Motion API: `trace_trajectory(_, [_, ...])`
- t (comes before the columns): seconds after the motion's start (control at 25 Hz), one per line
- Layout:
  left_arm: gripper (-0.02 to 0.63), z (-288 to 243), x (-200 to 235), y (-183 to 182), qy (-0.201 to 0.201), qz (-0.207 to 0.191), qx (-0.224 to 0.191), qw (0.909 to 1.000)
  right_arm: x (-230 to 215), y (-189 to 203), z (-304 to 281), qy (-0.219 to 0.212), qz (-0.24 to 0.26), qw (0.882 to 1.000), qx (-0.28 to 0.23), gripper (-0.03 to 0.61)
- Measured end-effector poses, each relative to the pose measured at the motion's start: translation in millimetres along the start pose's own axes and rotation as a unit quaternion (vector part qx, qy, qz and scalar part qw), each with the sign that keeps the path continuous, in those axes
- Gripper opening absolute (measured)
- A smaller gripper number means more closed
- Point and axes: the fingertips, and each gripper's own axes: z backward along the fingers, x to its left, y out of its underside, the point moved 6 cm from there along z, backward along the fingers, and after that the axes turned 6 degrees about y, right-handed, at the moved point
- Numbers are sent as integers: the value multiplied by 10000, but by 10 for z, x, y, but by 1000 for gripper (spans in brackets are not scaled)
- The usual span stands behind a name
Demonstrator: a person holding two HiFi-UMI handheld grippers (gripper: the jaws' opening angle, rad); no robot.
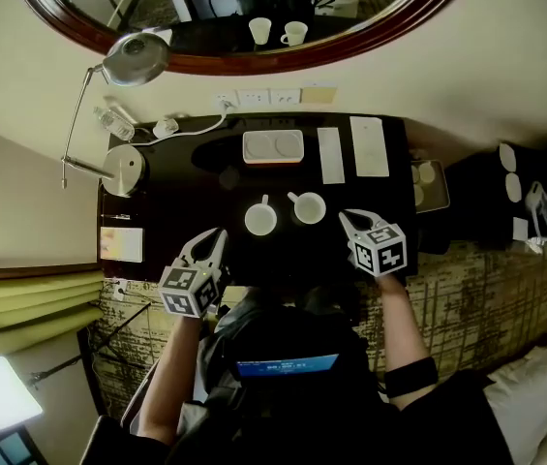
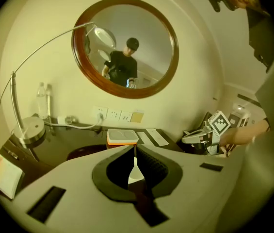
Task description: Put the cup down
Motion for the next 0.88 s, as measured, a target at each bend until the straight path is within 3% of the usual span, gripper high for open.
trace_trajectory(0.12, [93,-121,-19,116,42,652,225,9976,-8,19,-17,-20,-13,10000,32,2])
trace_trajectory(0.24, [252,-270,-20,310,28,986,591,9934,-46,78,-38,-11,-11,10000,68,2])
trace_trajectory(0.32, [364,-370,-14,413,-108,1127,814,9902,-51,88,-35,-46,-21,9999,96,2])
trace_trajectory(0.52, [516,-598,42,585,-564,1837,1144,9747,-193,184,-43,10,-64,9997,225,2])
trace_trajectory(0.68, [569,-829,77,710,-851,2098,1515,9622,-277,189,-39,-39,-53,9996,257,2])
trace_trajectory(0.88, [581,-1196,99,780,-1310,1878,2037,9519,-414,278,-65,-24,-66,9994,343,2])
